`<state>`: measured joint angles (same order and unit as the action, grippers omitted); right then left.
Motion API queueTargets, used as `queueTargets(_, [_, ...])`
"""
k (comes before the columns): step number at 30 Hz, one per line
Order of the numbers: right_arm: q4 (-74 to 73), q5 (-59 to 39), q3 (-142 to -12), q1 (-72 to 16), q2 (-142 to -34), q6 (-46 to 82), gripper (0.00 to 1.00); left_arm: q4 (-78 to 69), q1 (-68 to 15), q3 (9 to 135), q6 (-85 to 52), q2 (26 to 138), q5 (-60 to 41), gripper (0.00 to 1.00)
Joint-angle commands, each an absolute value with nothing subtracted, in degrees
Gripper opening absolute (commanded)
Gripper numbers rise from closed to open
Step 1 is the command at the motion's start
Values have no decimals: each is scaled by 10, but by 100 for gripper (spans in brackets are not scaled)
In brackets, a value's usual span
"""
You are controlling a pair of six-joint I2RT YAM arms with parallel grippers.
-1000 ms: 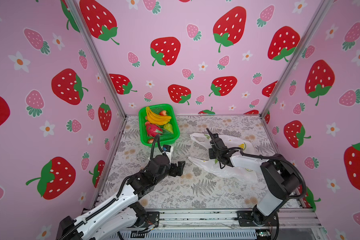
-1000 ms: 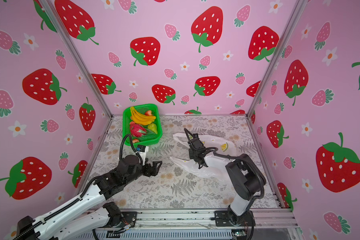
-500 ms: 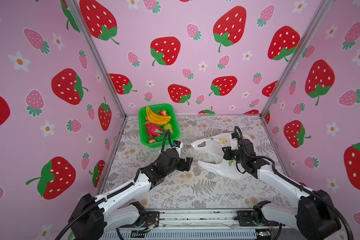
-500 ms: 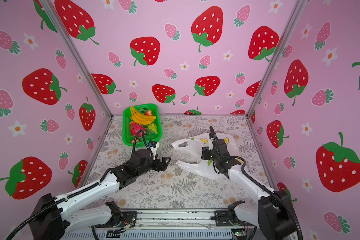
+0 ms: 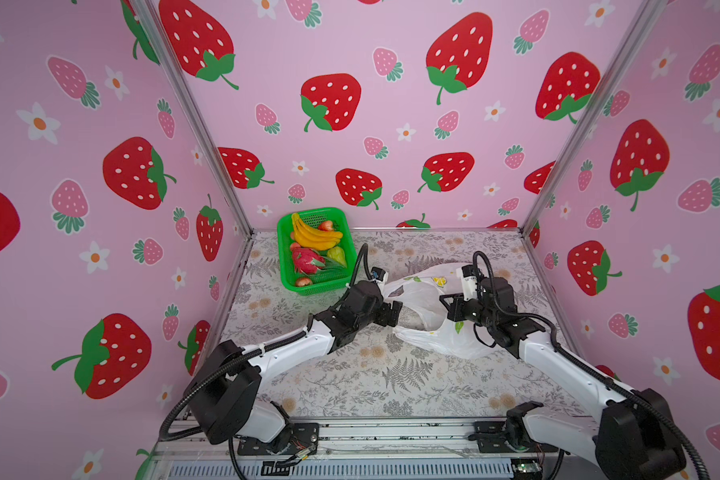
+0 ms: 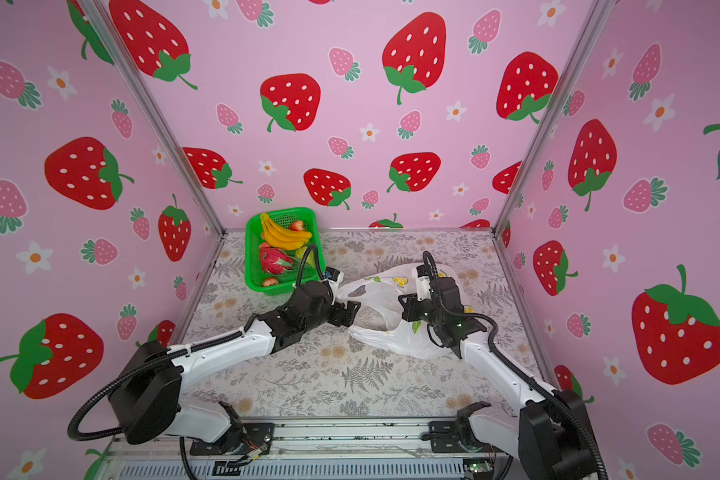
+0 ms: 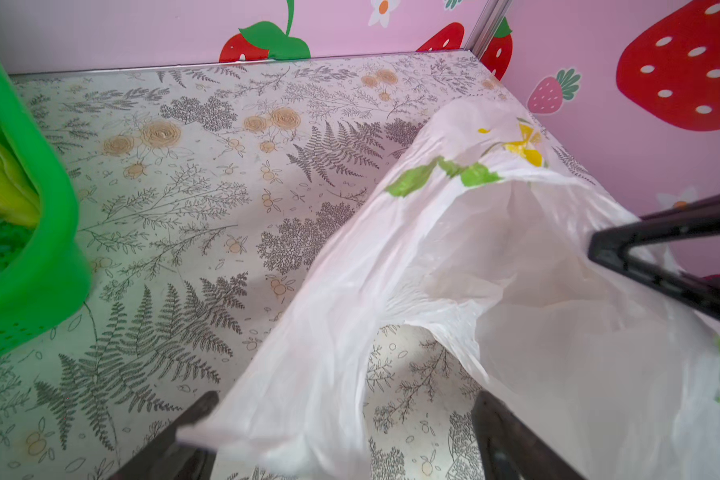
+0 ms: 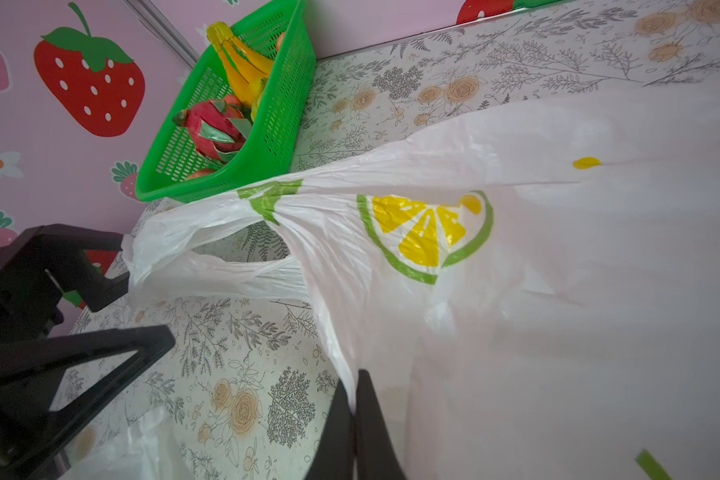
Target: Place the fake fruits into the plastic bag and tie a complex knot
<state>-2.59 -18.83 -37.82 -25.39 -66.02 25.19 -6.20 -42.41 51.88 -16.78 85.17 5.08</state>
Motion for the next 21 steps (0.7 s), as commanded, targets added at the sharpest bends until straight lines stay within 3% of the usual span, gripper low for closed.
queueTargets(1, [-14, -209, -388, -250, -646, 230, 0, -65, -421, 559, -141, 881, 52, 90])
queueTargets(5, [2, -208, -397, -249, -651, 199, 0, -70, -419, 579, -127, 905, 39, 78])
queueTargets(8, [25, -165, -413, -250, -659, 169, 0, -52, -419, 602, -121, 914, 1, 55])
queueTargets(10, [40, -119, -423, -253, -659, 154, 0, -21, -419, 622, -124, 917, -39, 33])
queueTargets(12, [54, -49, -431, -269, -658, 139, 0, 9, -419, 639, -146, 911, -73, 23])
queueTargets(16, [87, 118, -451, -321, -660, 108, 10, 11, -420, 631, -240, 876, -150, 10])
queueTargets(19, [94, 194, -452, -353, -663, 90, 21, 12, -420, 628, -296, 851, -179, 1])
queueTargets(21, [89, 221, -449, -369, -666, 78, 31, 21, -420, 638, -314, 842, -200, 0])
